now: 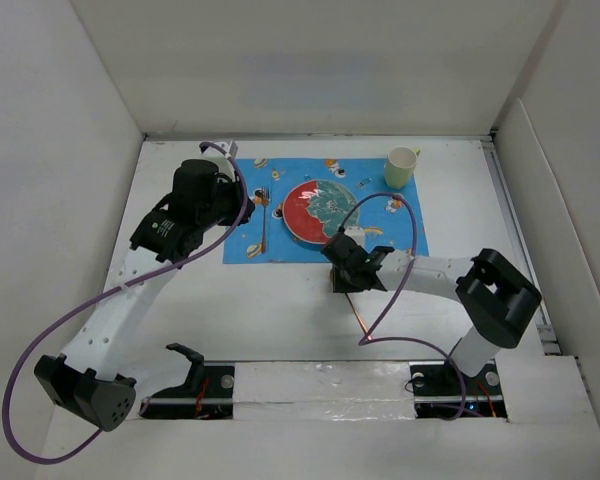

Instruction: Set the dinner table for one person

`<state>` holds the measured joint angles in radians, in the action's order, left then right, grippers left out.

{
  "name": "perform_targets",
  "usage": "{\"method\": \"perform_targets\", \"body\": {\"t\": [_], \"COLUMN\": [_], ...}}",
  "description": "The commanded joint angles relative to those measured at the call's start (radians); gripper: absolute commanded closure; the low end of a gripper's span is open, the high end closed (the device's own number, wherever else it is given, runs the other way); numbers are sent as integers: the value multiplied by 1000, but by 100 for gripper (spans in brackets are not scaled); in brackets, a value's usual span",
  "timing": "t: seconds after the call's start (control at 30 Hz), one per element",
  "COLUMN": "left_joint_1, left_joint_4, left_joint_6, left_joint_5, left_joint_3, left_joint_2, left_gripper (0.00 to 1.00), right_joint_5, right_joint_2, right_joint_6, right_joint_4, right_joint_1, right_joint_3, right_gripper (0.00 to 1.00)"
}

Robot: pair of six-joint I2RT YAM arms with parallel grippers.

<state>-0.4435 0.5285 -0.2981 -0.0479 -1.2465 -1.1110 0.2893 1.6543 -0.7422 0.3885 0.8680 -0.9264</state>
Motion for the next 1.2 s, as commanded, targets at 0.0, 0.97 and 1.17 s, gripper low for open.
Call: {"method": "perform_targets", "body": {"t": [0.0, 0.97, 1.17], "left_joint_1": [-4, -4, -4], "left_joint_4": [-13, -19, -16], "left_joint_6": [-9, -33, -32], "left_joint_5": [16, 66, 68], "left_joint_3": [-31, -41, -33], "left_joint_2": [13, 43, 46], "left_gripper": [87, 87, 87], "right_joint_5": [21, -42, -72], "right_joint_2": [36, 118, 174], "right_joint_6": [-22, -230, -218], "right_joint_4": [93, 263, 248], "right_joint_1": [15, 152, 163], "right_joint_3": [89, 63, 60], "right_gripper": [66, 69, 87]}}
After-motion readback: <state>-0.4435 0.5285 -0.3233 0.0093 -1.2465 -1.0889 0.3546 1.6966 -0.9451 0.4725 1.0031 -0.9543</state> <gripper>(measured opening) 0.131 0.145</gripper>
